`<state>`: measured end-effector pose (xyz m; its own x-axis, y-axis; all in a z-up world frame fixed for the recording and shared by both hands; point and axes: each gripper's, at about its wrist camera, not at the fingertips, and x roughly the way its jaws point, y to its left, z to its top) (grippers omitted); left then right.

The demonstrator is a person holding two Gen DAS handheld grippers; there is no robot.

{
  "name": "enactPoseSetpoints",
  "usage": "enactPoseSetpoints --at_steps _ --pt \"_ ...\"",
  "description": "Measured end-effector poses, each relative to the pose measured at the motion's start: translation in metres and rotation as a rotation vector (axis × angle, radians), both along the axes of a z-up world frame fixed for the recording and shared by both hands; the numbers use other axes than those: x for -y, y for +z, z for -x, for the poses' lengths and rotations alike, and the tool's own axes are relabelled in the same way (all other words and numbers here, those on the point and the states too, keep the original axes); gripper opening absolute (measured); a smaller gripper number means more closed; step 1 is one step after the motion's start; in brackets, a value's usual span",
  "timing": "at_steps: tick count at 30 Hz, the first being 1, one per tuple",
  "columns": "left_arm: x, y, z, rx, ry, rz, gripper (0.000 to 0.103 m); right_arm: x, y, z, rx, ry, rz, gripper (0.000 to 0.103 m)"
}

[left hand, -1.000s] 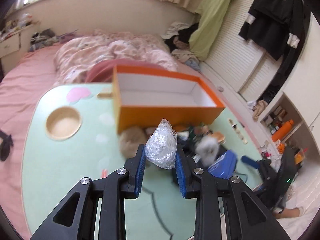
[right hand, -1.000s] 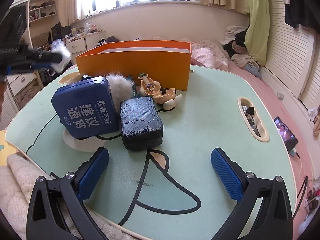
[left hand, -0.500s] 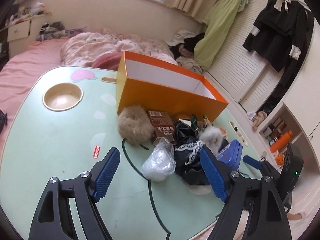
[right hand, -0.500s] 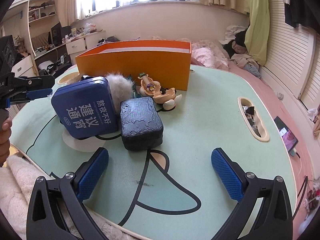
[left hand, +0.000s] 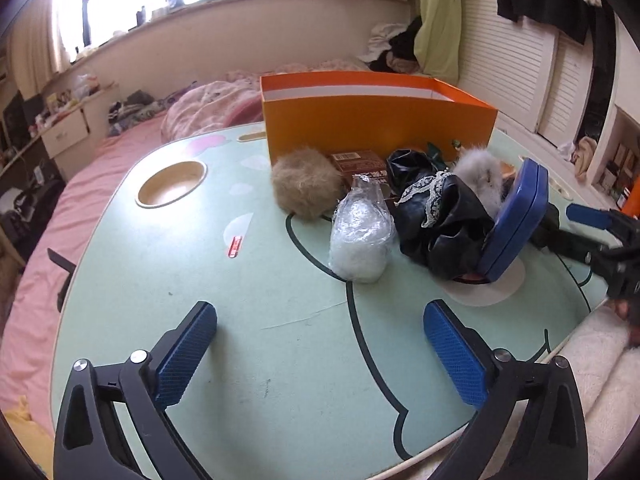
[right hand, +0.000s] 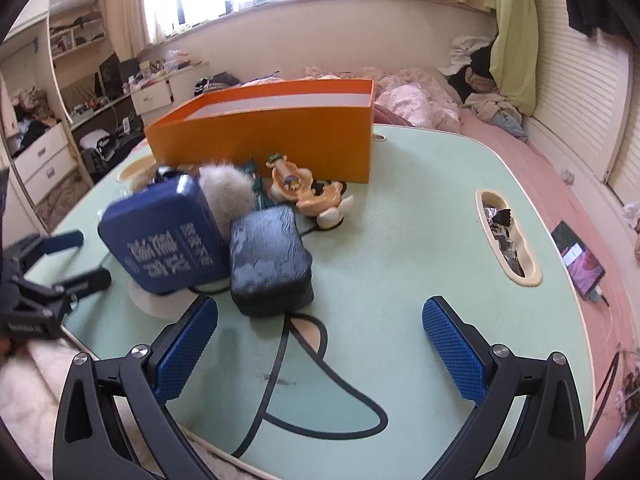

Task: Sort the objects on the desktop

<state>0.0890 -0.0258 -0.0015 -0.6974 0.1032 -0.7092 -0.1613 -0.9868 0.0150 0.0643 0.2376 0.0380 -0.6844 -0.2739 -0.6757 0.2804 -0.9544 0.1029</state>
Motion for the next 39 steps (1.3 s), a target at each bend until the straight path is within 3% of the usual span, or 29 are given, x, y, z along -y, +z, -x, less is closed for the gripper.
enactPoseSetpoints --at_steps 5,9,12,17,31,33,35,39 --pt "0.003 0.0 0.005 -0.002 0.031 -0.003 0.103 0.001 0.068 0.041 -0.072 -0.077 0.091 0.102" --pt "0.004 0.0 0.005 -0.003 0.037 -0.005 0.103 0.044 0.099 0.091 -0.009 0.012 0.09 0.102" --pt "0.004 0.0 0.006 -0.003 0.037 -0.005 0.103 0.078 0.088 0.127 0.063 0.036 0.052 0.102" --pt "0.005 0.0 0.006 -0.004 0.036 -0.006 0.103 0.108 0.039 0.153 0.203 0.035 -0.027 0.102" --pt "0.006 0.0 0.006 -0.005 0.036 -0.007 0.103 0.101 0.044 0.156 0.199 0.031 -0.023 0.102" --pt "0.006 0.0 0.006 -0.005 0.036 -0.007 0.103 0.09 0.058 0.146 0.145 0.046 0.05 0.102" --pt "0.006 0.0 0.006 -0.005 0.036 -0.007 0.103 0.066 0.08 0.124 0.023 0.015 0.115 0.102" --pt "0.007 0.0 0.006 -0.005 0.036 -0.007 0.103 0.013 0.094 0.072 -0.118 0.002 0.163 0.102"
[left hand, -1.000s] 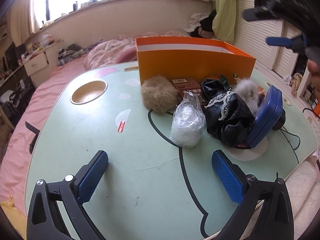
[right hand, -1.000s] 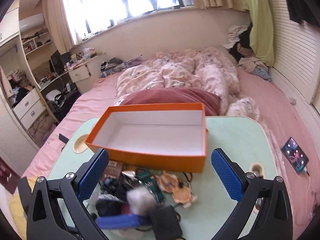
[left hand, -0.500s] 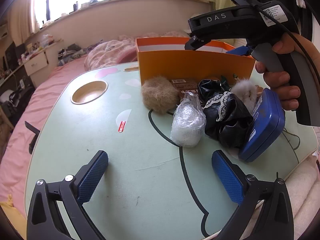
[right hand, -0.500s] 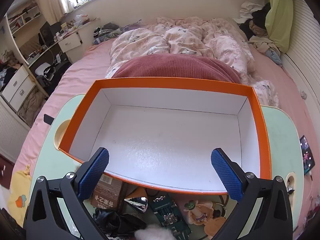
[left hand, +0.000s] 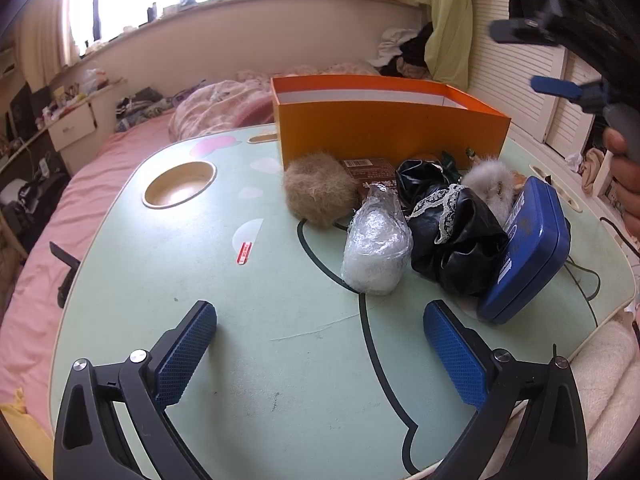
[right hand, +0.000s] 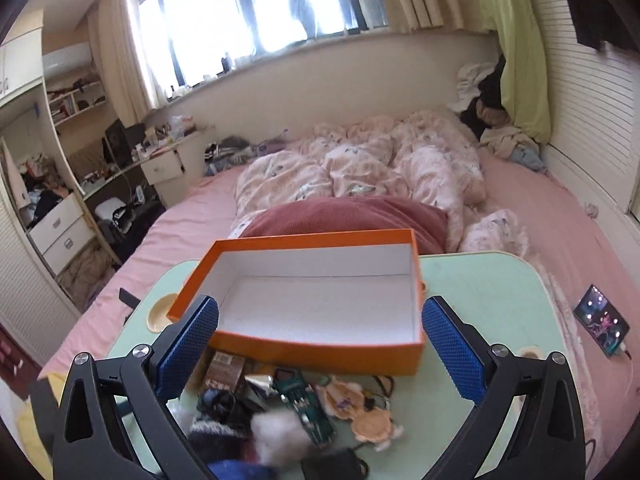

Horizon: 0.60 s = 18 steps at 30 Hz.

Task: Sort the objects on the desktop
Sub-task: 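Grasp the black patterned case with the right tool while the left tool grasps the blue tin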

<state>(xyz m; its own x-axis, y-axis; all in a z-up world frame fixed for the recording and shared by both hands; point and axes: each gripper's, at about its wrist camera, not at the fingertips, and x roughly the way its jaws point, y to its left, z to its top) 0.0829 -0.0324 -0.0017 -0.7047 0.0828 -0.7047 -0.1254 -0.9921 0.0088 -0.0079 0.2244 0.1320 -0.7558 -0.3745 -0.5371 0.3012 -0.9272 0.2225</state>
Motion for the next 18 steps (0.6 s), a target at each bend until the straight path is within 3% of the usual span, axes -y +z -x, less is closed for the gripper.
enactPoseSetpoints --at_steps 2,5,9,14,18 --pt "-0.001 0.0 0.0 0.0 0.002 0.001 0.103 -0.02 -0.007 -0.026 -0.01 0.065 0.035 0.102" --pt "-0.001 0.001 0.001 0.001 0.002 0.002 0.103 -0.035 -0.037 -0.061 0.049 0.106 0.042 0.102" --pt "-0.001 0.001 0.001 0.001 0.002 0.002 0.103 -0.025 -0.071 -0.094 0.022 0.079 -0.131 0.102" --pt "-0.001 0.001 0.001 -0.002 0.002 0.005 0.103 -0.002 -0.109 -0.089 0.019 0.021 -0.255 0.102" --pt "-0.003 0.002 0.0 -0.001 0.002 0.001 0.103 -0.008 -0.108 -0.086 0.012 0.005 -0.237 0.102"
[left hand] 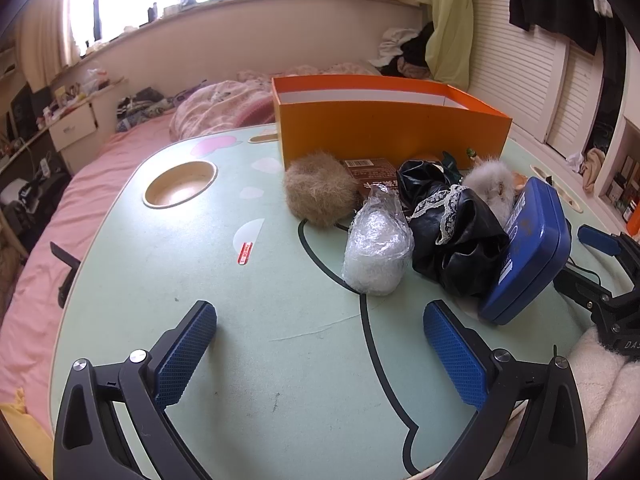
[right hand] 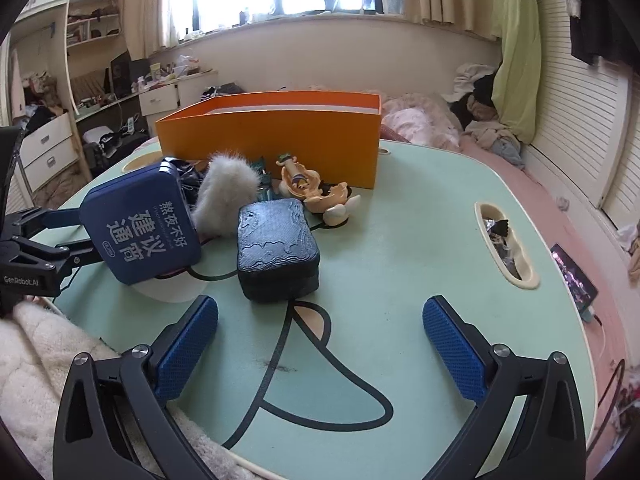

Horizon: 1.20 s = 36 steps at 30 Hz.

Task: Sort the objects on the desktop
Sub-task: 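Grasp the black patterned case with the right tool while the left tool grasps the blue tin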

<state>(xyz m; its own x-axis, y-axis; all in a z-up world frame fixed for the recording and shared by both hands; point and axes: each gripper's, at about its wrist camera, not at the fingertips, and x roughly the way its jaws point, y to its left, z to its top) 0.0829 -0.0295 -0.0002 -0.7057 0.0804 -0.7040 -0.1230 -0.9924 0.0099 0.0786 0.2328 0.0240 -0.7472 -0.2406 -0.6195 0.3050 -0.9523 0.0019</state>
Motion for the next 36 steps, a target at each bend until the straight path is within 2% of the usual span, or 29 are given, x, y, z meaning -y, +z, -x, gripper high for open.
enactPoseSetpoints --at_steps 9,12,15,18,21,23,27,30,33,34,35,36 --pt "0.0 0.0 0.0 0.0 0.0 0.0 0.103 0.0 0.004 0.009 0.032 0.011 0.032 0.101" --pt "0.0 0.001 0.0 -0.001 0.0 0.001 0.103 0.004 0.007 0.01 0.049 0.023 0.015 0.092" --pt "0.0 0.0 0.0 -0.001 0.001 0.0 0.103 0.007 0.009 0.016 0.056 0.01 0.001 0.091" --pt "0.001 0.001 0.0 -0.001 0.001 0.0 0.103 0.008 0.007 0.022 0.086 0.014 -0.001 0.085" --pt "0.001 0.0 0.0 -0.001 0.001 0.0 0.103 0.015 0.007 0.021 0.084 0.026 -0.039 0.071" --pt "0.001 0.0 -0.001 -0.002 0.001 0.0 0.103 0.018 0.008 0.023 0.085 0.05 -0.037 0.04" --pt "0.002 0.0 -0.001 -0.011 -0.004 -0.008 0.103 0.014 0.006 0.019 0.061 0.057 -0.006 0.041" --pt "0.009 0.007 -0.011 -0.074 -0.037 -0.083 0.103 0.005 0.007 0.001 0.001 0.092 0.06 0.041" --pt "0.009 0.032 -0.031 -0.231 -0.123 -0.182 0.101 0.0 0.012 -0.022 -0.097 0.112 0.079 0.041" --pt "0.003 0.043 -0.037 -0.276 -0.172 -0.195 0.1 0.0 0.013 -0.026 -0.116 0.111 0.082 0.041" --pt "-0.007 0.05 -0.039 -0.299 -0.218 -0.181 0.1 0.0 0.013 -0.029 -0.13 0.106 0.081 0.041" --pt "-0.02 0.056 -0.037 -0.298 -0.264 -0.146 0.095 -0.001 0.014 -0.03 -0.141 0.099 0.079 0.041"
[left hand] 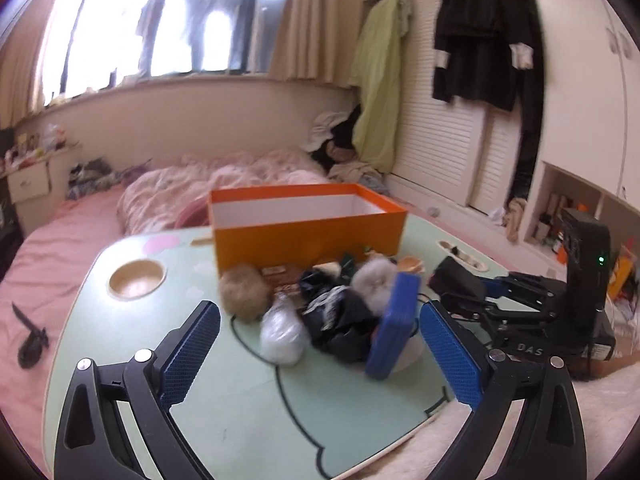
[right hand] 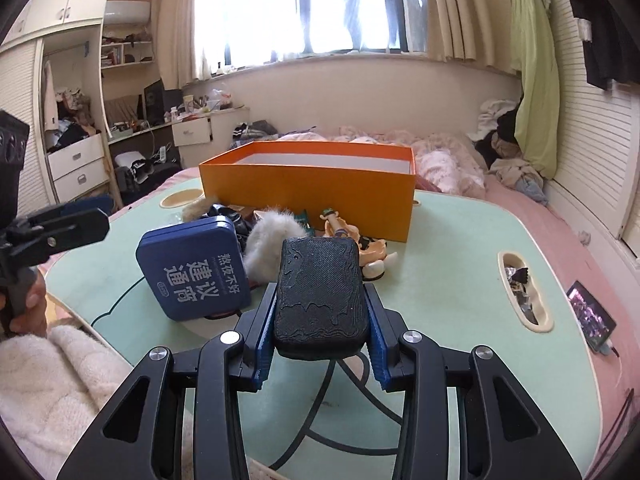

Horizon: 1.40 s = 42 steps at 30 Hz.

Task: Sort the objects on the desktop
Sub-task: 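Grasp the black patterned case with the right tool while the left tool grasps the blue tin, then lower the black case and blue tin into the orange box and open both tools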

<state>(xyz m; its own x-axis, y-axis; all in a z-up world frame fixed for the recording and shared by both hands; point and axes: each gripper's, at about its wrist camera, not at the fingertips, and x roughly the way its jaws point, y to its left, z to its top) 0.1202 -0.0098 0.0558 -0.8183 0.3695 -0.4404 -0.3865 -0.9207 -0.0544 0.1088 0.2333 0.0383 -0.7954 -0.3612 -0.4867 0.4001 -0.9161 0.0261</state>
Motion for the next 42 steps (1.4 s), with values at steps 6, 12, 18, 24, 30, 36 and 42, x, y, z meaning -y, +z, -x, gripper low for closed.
enactPoseSetpoints --at_steps 6,12,18,24,30,36,42 --pt "-0.055 -0.006 0.027 0.11 -0.181 0.116 0.04 0.0 0.002 0.007 0.026 -0.015 0.02 0.041" --pt "-0.068 -0.028 0.052 0.225 -0.224 0.128 0.023 0.001 0.003 0.011 0.045 -0.018 0.031 0.041" --pt "-0.074 -0.049 0.067 0.333 -0.275 0.088 0.02 0.001 0.001 0.011 0.047 -0.015 0.029 0.041" --pt "-0.054 -0.022 0.044 0.193 -0.246 -0.011 0.02 -0.002 0.002 0.011 0.042 -0.016 0.038 0.041" --pt "-0.027 0.025 0.06 0.162 -0.162 -0.12 0.02 -0.005 0.028 0.026 0.026 -0.03 0.102 0.041" --pt "-0.014 0.064 0.13 0.186 -0.052 -0.108 0.02 0.02 0.073 0.096 0.033 -0.035 0.071 0.041" --pt "-0.014 0.038 0.233 0.388 0.056 -0.049 0.02 0.052 0.056 0.21 0.314 -0.048 -0.004 0.041"
